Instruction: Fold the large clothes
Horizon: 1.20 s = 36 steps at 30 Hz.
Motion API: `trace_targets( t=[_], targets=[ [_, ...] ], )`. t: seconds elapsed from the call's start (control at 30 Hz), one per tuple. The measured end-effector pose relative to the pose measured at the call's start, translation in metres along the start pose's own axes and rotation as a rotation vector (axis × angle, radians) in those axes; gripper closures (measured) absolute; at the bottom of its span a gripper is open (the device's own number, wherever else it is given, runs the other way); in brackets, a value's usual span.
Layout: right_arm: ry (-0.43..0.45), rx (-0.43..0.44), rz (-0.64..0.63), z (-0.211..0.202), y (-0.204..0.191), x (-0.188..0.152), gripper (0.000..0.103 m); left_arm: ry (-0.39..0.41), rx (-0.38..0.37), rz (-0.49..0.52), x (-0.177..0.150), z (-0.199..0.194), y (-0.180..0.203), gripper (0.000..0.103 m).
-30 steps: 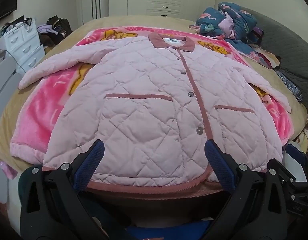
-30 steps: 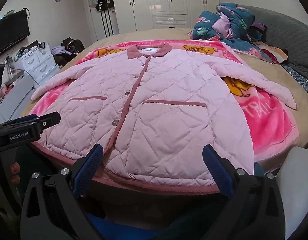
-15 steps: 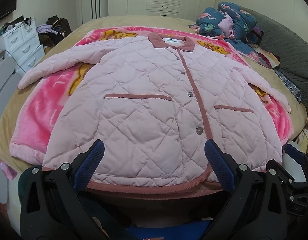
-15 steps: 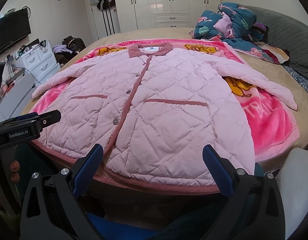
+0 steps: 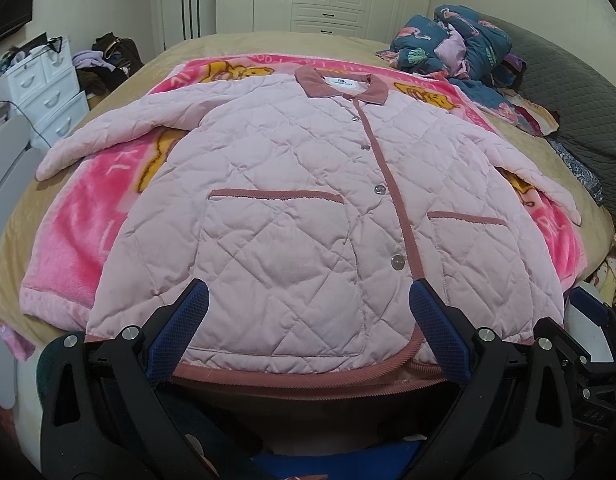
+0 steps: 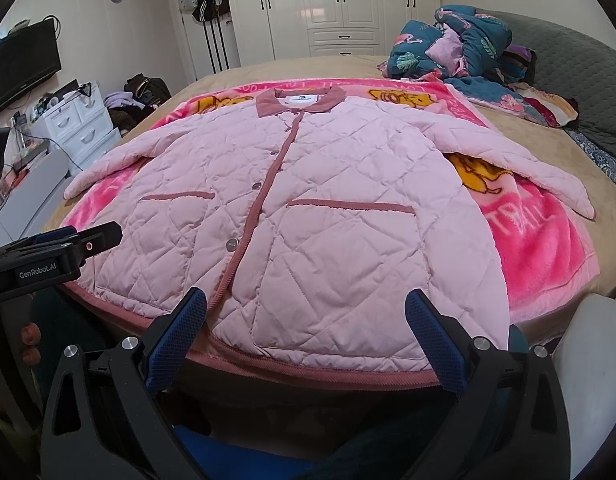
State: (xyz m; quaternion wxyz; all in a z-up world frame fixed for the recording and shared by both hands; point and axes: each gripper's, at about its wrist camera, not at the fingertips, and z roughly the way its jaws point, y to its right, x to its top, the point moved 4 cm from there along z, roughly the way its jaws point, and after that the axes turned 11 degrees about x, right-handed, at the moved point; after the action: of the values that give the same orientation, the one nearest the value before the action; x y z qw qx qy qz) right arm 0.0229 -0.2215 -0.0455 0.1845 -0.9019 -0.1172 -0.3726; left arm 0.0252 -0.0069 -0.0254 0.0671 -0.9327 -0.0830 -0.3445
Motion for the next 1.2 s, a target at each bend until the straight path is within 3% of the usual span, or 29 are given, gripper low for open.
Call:
trace_targets(
  t=[1.2],
  targets=[
    [-0.017,0.007,0.0,0.008,0.007,0.011,0.004,-0.017,-0.014,-0.006,0.01,0.01,0.0,0.009]
  ],
)
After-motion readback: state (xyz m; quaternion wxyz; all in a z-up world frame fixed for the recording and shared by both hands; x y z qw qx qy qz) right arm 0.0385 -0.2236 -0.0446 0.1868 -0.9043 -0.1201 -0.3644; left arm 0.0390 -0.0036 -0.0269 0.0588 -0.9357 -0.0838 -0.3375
